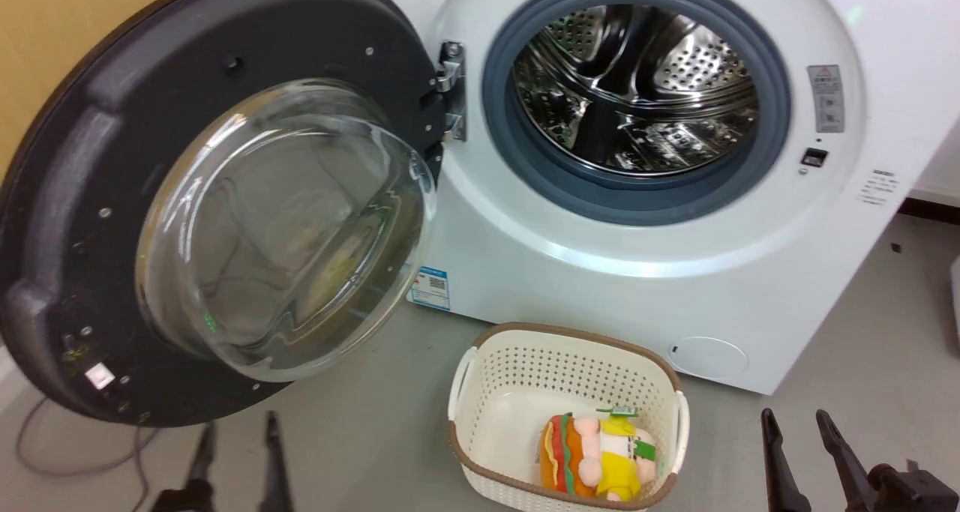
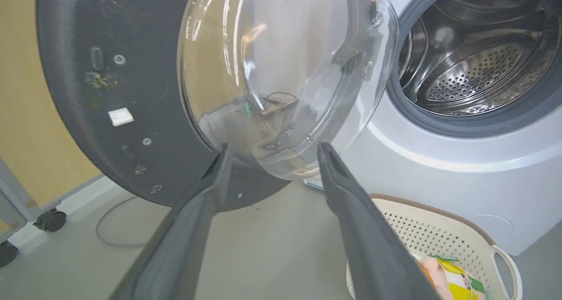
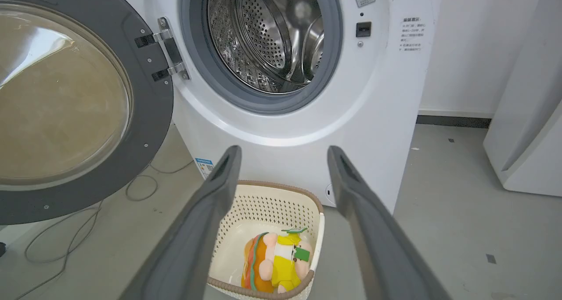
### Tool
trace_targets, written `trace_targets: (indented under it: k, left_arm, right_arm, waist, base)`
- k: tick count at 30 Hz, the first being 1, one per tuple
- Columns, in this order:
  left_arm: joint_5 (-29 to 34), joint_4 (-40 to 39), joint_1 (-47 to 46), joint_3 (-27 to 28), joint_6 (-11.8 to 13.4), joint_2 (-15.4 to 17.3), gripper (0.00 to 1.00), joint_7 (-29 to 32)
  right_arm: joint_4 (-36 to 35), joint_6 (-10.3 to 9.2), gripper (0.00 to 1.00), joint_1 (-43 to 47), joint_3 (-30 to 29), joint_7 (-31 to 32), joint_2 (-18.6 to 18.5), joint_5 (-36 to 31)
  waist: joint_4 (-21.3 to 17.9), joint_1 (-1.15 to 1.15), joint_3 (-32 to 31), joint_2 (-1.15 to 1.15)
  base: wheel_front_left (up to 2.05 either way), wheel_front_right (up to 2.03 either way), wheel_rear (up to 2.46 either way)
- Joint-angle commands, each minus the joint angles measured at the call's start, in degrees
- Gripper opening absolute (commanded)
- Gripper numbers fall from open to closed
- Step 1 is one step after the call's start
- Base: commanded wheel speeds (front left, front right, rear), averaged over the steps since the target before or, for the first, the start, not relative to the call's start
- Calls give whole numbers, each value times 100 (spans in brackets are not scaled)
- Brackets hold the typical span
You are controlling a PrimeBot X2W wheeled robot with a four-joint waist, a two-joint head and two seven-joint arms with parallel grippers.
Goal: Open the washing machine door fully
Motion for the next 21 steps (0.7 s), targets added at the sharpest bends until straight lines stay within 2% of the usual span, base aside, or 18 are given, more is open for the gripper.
trace_targets:
  k: [1,12,21]
  left_arm:
    - [35,-20,23,-59,-29,-39,100,-30]
    - [281,234,-399,-791,-178,-60,100,-30]
    - [371,503,-581,-966,-188,-45,100,-30]
  right_arm:
    - [-42,-4,100,32,14,-39,9,-39]
    - [-364,-4,100,4,55,79,9,-335]
    - [-490,-4,100,85,122,200,9,-406]
  waist:
    - [-78,0,0,0]
    - [-969,0,57,0]
    - [-1616,0,76,0]
  base:
    - [0,0,0]
    - [0,0,0]
    - [0,0,0]
